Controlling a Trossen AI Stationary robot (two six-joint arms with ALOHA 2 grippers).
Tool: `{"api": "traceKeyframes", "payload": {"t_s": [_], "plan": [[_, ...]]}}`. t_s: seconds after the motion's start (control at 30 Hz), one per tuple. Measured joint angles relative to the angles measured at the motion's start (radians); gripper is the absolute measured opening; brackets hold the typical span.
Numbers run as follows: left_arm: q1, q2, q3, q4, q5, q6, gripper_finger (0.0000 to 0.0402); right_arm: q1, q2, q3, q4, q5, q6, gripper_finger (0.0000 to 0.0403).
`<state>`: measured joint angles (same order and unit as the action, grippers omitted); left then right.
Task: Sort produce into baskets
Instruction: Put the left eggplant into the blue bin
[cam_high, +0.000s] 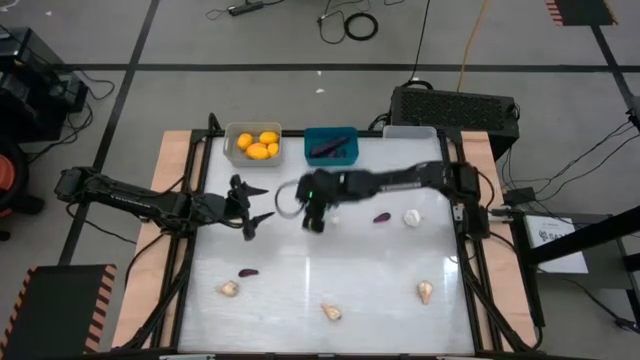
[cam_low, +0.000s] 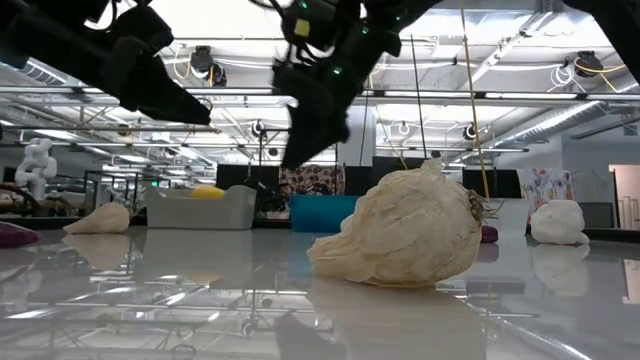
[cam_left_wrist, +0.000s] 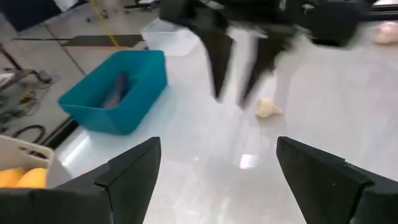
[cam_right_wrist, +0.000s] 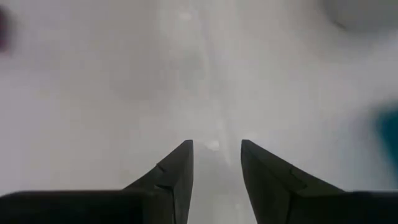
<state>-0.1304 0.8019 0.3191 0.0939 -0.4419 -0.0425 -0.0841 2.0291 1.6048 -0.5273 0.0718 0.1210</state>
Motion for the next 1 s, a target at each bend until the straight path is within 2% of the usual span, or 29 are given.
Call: {"api": "traceKeyframes", "payload": {"t_s": [0.17, 0.33, 0.43, 0.53, 0.67, 1.0], "plan": [[0.0, 0.002, 0.0, -0.01, -0.003, 0.009, 0.0327, 0.142, 0.071, -0.042, 0.298, 0.0, -0.018, 0.0125], [0.001, 0.002, 0.0, -0.006, -0.08, 0.09, 0.0327, 0.261, 0.195, -0.045, 0.585, 0.0, -0.202, 0.0125], [0.001, 0.002, 0.0, -0.004, -0.083, 0.078, 0.0327, 0.307, 0.271, -0.045, 0.753, 0.0, -0.292, 0.0126], [0.001, 0.002, 0.0, -0.004, -0.081, 0.076, 0.0327, 0.321, 0.337, -0.041, 0.888, 0.003, -0.314, 0.0128], [0.001, 0.002, 0.0, -0.004, -0.079, 0.075, 0.0327, 0.316, 0.41, 0.041, 0.92, 0.003, -0.275, 0.0155], [0.001, 0.002, 0.0, 0.003, -0.063, 0.074, 0.0327, 0.311, 0.552, 0.292, 0.827, 0.0, -0.125, 0.0251]]}}
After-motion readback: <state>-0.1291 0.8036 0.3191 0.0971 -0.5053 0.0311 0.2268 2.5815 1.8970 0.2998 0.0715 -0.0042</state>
